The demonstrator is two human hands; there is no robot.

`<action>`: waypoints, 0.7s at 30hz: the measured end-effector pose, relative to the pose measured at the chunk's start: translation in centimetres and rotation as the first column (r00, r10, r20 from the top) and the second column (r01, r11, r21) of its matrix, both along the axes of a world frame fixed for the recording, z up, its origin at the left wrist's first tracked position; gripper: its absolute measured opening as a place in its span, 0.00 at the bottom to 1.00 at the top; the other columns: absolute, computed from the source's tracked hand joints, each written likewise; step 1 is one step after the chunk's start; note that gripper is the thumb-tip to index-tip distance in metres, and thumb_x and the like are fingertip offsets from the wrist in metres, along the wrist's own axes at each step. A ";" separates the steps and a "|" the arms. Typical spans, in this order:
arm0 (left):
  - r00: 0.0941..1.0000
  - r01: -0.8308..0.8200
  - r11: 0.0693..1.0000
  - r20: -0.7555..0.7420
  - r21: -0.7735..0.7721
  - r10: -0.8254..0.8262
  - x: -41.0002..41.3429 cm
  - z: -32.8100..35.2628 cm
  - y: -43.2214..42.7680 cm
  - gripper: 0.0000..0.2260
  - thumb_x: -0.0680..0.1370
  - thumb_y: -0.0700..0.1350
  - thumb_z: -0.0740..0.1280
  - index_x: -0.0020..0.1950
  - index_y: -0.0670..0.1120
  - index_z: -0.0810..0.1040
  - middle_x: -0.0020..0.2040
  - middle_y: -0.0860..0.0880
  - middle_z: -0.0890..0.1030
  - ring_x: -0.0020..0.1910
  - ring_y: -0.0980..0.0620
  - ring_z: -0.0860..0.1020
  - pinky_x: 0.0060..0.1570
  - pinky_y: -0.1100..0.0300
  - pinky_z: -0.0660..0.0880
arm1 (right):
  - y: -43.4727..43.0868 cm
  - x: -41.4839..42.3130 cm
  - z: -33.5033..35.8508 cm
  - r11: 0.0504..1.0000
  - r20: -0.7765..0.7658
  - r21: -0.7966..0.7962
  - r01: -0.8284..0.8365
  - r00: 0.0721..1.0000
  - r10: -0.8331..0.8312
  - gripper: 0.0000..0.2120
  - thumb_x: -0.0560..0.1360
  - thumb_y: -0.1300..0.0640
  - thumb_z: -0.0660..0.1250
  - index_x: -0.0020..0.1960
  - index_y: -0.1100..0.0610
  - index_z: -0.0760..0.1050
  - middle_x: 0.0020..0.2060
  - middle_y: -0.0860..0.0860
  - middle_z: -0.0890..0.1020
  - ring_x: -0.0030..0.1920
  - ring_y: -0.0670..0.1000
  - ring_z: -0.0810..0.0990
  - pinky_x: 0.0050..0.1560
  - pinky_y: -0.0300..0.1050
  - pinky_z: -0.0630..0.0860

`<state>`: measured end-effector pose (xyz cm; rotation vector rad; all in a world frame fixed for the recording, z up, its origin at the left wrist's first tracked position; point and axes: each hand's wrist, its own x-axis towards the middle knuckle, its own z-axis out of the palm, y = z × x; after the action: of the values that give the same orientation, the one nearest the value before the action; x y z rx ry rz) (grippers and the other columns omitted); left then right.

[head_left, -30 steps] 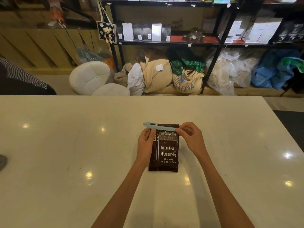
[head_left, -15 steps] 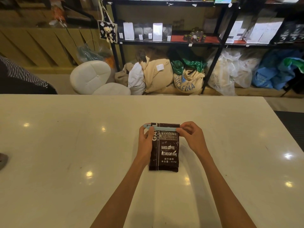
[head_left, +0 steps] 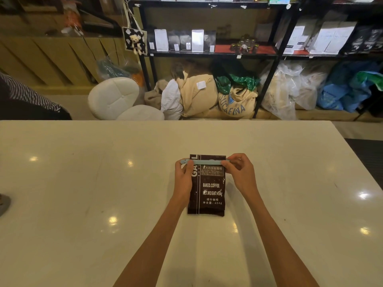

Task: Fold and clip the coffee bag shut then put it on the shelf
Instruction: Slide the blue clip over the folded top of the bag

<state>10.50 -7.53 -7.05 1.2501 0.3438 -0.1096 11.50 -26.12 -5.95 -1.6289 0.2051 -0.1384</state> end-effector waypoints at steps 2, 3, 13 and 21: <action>1.000 -0.004 1.000 0.004 0.001 0.004 0.0 0.1 -0.1 0.06 0.81 0.52 0.62 0.55 0.52 0.71 0.50 0.43 0.83 0.40 0.49 0.86 0.35 0.55 0.82 | 0.3 -0.1 -0.1 0.999 0.006 0.035 0.014 1.000 -0.014 0.08 0.74 0.59 0.74 0.50 0.56 0.76 0.46 0.52 0.85 0.47 0.49 0.86 0.43 0.41 0.84; 1.000 -0.008 1.000 0.009 0.002 0.008 0.1 0.1 -0.2 0.07 0.81 0.52 0.62 0.56 0.51 0.71 0.50 0.43 0.83 0.41 0.49 0.86 0.36 0.53 0.82 | 0.6 -0.3 -0.1 0.998 0.003 0.061 0.029 1.000 -0.029 0.07 0.75 0.59 0.73 0.51 0.56 0.77 0.46 0.51 0.85 0.48 0.49 0.85 0.43 0.40 0.83; 0.995 -0.100 0.995 0.015 -0.008 0.100 -0.4 0.4 -0.9 0.10 0.79 0.53 0.66 0.57 0.50 0.74 0.50 0.42 0.85 0.44 0.45 0.86 0.39 0.51 0.83 | 4.4 -1.4 0.0 0.932 -0.193 0.354 0.078 0.981 -0.009 0.16 0.73 0.48 0.74 0.58 0.50 0.76 0.47 0.53 0.88 0.44 0.52 0.88 0.37 0.42 0.83; 0.989 -0.147 0.988 -0.003 -0.043 0.147 -0.4 0.5 -0.7 0.07 0.78 0.53 0.69 0.52 0.52 0.77 0.46 0.48 0.87 0.45 0.46 0.86 0.38 0.55 0.82 | 5.1 -1.3 -0.5 0.937 -0.174 0.320 0.141 0.981 -0.088 0.16 0.74 0.48 0.73 0.59 0.52 0.76 0.46 0.53 0.87 0.44 0.52 0.88 0.38 0.44 0.84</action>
<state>10.05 -8.24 -6.52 1.1781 0.4303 0.0097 10.20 -20.99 -6.44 -1.2917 0.4236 -0.0594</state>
